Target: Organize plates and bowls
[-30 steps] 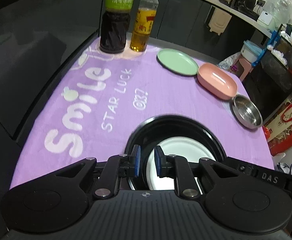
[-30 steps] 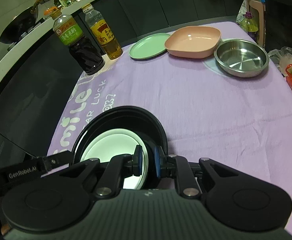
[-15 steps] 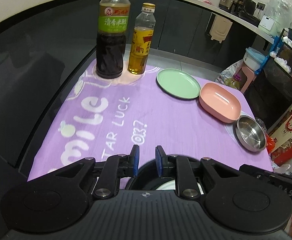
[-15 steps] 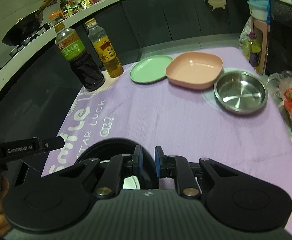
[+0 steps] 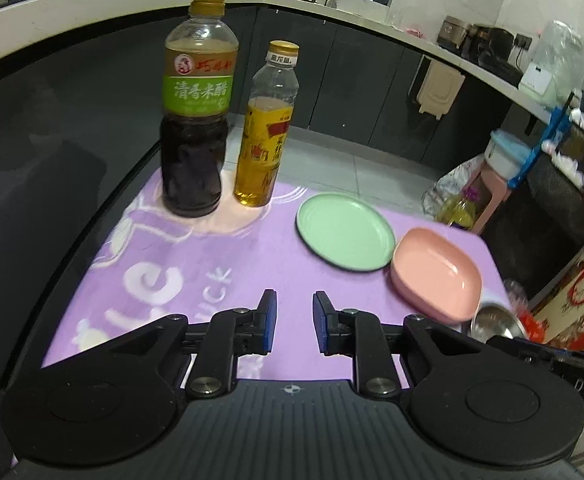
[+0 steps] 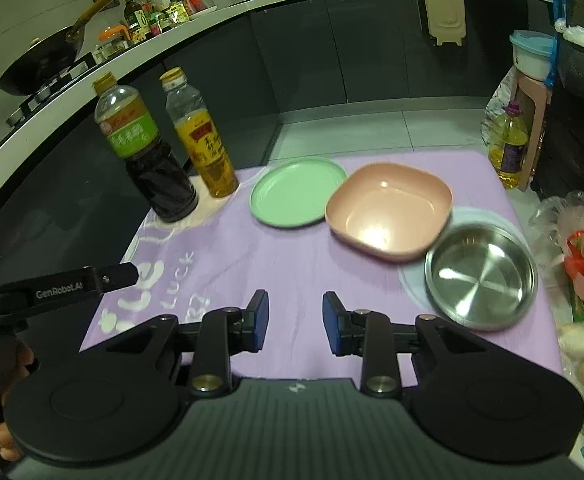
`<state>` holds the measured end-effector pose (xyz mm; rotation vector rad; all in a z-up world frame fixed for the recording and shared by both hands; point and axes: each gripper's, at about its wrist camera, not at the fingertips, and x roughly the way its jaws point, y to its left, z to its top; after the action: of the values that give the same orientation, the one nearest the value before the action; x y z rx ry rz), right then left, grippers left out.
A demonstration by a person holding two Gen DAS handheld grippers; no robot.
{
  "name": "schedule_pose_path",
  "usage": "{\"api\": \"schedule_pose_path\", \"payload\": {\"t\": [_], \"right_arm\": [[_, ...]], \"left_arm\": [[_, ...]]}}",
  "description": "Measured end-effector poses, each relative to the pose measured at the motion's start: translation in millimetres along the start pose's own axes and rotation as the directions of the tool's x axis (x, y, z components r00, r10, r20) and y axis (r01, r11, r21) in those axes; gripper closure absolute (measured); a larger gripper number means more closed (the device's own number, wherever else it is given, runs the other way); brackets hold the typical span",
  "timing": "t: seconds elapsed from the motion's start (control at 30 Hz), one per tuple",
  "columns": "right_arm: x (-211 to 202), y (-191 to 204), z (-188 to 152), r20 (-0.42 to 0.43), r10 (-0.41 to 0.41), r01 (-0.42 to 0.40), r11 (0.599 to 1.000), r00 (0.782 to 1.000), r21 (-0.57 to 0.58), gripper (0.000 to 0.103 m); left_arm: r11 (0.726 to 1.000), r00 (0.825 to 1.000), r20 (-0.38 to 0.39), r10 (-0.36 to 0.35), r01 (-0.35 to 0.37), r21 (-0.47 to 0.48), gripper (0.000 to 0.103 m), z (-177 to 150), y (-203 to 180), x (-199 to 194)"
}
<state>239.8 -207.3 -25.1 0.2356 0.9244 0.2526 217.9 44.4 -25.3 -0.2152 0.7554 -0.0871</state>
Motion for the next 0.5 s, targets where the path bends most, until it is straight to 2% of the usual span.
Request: {"api": "schedule_pose_path", "payload": {"t": [0.13,0.3,0.5], "right_arm": [[13.2,-4.8,24.5,0.01,0.01,-0.01,1.0,1.0,0.0,0.071],[40.5,-17.1,54.8,-0.008,0.025,-0.024,0.998,1.0,0.054,0.07],[87.4,-30.6,83.4,-0.043,0.045,-0.041,0.996,0.998,0.08,0.069]], "left_arm": [[0.999,0.999,-0.023,-0.037,0.037,-0.025,0.084,11.0,-1.8,21.2],[0.999,0.998,-0.047,-0.036,0.036,-0.002,0.082,18.2,-12.2,50.0],[0.999,0.998,-0.033,-0.049,0.048,-0.024,0.082,26.2,-13.5,82.9]]}}
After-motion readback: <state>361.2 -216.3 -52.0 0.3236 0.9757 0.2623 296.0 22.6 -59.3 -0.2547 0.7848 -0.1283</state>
